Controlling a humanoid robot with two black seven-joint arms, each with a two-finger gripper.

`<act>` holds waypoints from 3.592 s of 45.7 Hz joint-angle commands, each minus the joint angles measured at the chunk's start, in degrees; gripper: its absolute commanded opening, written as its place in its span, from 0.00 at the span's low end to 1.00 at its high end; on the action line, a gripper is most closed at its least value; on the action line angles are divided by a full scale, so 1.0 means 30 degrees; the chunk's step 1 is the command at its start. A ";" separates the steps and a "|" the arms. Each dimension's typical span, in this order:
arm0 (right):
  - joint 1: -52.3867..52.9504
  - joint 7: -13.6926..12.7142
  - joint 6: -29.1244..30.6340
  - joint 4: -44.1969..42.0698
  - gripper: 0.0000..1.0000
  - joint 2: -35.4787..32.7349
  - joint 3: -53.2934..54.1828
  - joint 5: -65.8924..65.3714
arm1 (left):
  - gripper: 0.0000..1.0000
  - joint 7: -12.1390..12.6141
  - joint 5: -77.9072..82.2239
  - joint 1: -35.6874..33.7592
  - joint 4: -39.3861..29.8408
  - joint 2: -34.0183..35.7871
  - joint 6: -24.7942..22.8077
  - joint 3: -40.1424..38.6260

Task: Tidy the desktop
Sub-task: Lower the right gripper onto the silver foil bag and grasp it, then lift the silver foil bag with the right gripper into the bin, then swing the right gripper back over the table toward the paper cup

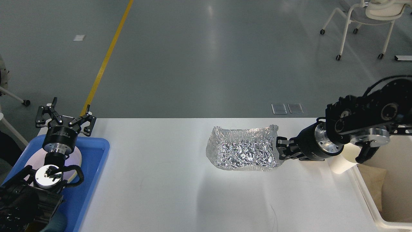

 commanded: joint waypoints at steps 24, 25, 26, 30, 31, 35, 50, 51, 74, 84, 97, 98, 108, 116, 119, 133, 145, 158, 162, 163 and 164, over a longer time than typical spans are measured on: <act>-0.1611 0.0003 0.2435 -0.7829 0.00 -0.1985 -0.1810 -0.2331 | 0.97 0.0000 0.0005 0.0001 0.0003 0.0000 -0.0001 0.0000; -0.2256 0.0003 0.2435 -0.8649 0.00 -0.2336 -0.1723 -0.2331 | 0.97 0.0000 0.0005 0.0001 0.0003 0.0000 -0.0001 0.0000; -0.2843 0.0003 0.2435 -0.9441 0.00 -0.2659 -0.1635 -0.2331 | 0.97 0.0000 0.0005 0.0001 0.0003 0.0000 -0.0001 0.0000; -0.5507 0.0003 0.2289 -1.2518 0.00 -0.3656 -0.1487 -0.2215 | 0.97 0.0000 0.0005 0.0001 0.0003 0.0000 -0.0001 0.0000; -0.6298 0.0003 0.2172 -1.3192 0.00 -0.3832 -0.1487 -0.2185 | 0.97 0.0000 0.0005 0.0001 0.0003 0.0000 -0.0001 0.0000; -0.9783 0.0003 0.0624 -1.5946 0.00 -0.4419 -0.0874 -0.2126 | 0.97 0.0000 0.0005 0.0001 0.0003 0.0000 -0.0001 0.0000; -2.2381 -0.0787 -0.2985 -2.9566 0.00 -0.3924 0.1938 0.4752 | 0.97 0.0000 0.0005 0.0001 0.0003 0.0000 -0.0001 0.0000; -2.3143 -0.1020 -0.3014 -3.0359 0.00 -0.3545 0.2172 0.5339 | 0.97 0.0000 0.0005 0.0001 0.0003 0.0000 -0.0001 0.0000; -2.7633 -0.2897 -0.5153 -3.2828 0.57 -0.1227 0.4021 0.7132 | 0.97 0.0000 0.0005 0.0001 0.0003 0.0000 -0.0001 0.0000; -2.8248 -0.2868 -0.5299 -3.2828 1.00 -0.0934 0.4255 0.7132 | 0.97 0.0000 0.0005 0.0001 0.0003 0.0000 -0.0001 0.0000; -2.8162 -0.2868 -0.5270 -3.2857 1.00 -0.0934 0.4109 0.7132 | 0.97 0.0000 0.0005 0.0001 0.0003 0.0000 -0.0001 0.0000; -2.8132 -0.2868 -0.5212 -3.2857 1.00 -0.0963 0.4079 0.7132 | 0.97 0.0000 0.0005 0.0001 0.0003 0.0000 -0.0001 0.0000; -2.5938 -0.2810 -0.4188 -3.2828 1.00 -0.1022 0.4196 0.7132 | 0.97 0.0000 0.0005 0.0001 0.0003 0.0000 -0.0001 0.0000; -2.2015 -0.2810 -0.2140 -3.2798 1.00 -0.0613 0.4021 0.7102 | 0.97 0.0000 0.0005 0.0001 0.0003 0.0000 -0.0001 0.0000; -2.0111 -0.2751 -0.0384 -3.2915 1.00 0.0323 0.3933 0.6957 | 0.97 0.0000 0.0005 0.0001 0.0003 0.0000 -0.0001 0.0000; -1.5360 -0.2517 0.7556 -3.3033 1.00 0.3780 0.3933 0.5872 | 0.97 0.0000 0.0005 0.0001 0.0003 0.0000 -0.0001 0.0000; -1.2463 -0.2517 1.0404 -2.8033 1.00 0.4547 0.3552 0.3679 | 0.97 0.0000 0.0005 0.0001 0.0003 0.0000 -0.0001 0.0000; -0.7332 -0.3043 0.2124 -0.9902 1.00 0.1470 0.3611 -0.1683 | 0.97 0.0000 0.0005 0.0001 0.0003 0.0000 -0.0001 0.0000; -0.6980 -0.3716 -0.1104 -0.5882 1.00 0.1439 0.3114 -0.2799 | 0.97 0.0000 0.0005 0.0001 0.0003 0.0000 -0.0001 0.0000; -0.6921 -0.3805 -0.1284 -0.5439 1.00 0.1497 0.2938 -0.2771 | 0.97 0.0000 0.0005 0.0001 0.0003 0.0000 -0.0001 0.0000; -0.6921 -0.3806 -0.1257 -0.5232 1.00 0.1469 0.2792 -0.2771 | 0.97 0.0000 0.0005 0.0001 0.0003 0.0000 -0.0001 0.0000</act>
